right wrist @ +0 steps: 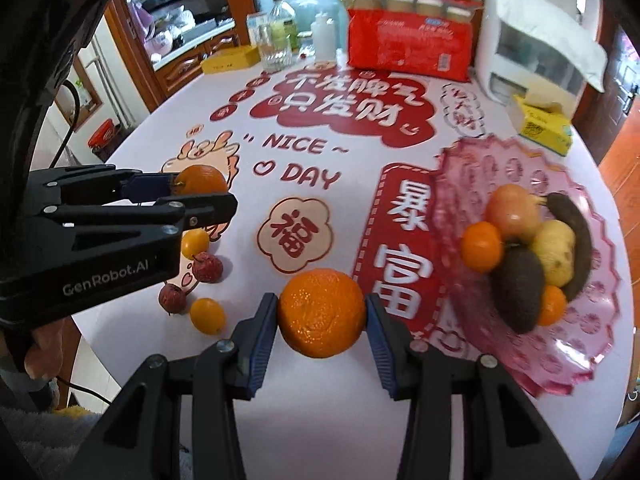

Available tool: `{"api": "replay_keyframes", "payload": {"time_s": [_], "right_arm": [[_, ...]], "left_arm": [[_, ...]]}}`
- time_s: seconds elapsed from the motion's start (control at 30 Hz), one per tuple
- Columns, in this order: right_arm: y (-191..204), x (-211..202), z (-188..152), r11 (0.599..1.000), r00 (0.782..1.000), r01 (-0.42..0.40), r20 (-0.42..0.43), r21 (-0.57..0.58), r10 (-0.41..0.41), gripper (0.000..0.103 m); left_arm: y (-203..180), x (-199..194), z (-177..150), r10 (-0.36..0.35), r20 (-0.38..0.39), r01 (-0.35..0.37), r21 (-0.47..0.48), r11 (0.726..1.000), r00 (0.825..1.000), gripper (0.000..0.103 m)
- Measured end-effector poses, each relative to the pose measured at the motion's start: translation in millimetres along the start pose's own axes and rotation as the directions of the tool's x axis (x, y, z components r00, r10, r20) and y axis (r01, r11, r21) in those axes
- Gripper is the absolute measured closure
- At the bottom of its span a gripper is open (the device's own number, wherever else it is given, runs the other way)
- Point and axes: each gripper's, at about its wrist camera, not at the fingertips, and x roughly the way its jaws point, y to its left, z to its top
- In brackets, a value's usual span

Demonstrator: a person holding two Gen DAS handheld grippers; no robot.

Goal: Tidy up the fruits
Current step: 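Carry both held mandarins over the pink bowl with both tools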

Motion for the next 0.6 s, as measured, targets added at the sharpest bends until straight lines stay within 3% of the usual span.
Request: {"api": "replay_keyframes", "payload": {"time_s": [0.37,0.6], "right_arm": [[-49,-57,-21,0.992,0.992,0.066,0.104,0.111,-0.077,0.059],[-107,-99,-24,0.961,0.967,0.148,0.172,0.234,-0.191,0.059]], "left_arm": [[-74,-32,26,-0.064,0.062,0.055,0.146,0.988,0.996,0.065],[-108,-46,66,-0.091,0.107,0.069,0.200,0.977,0.990,0.065]]}}
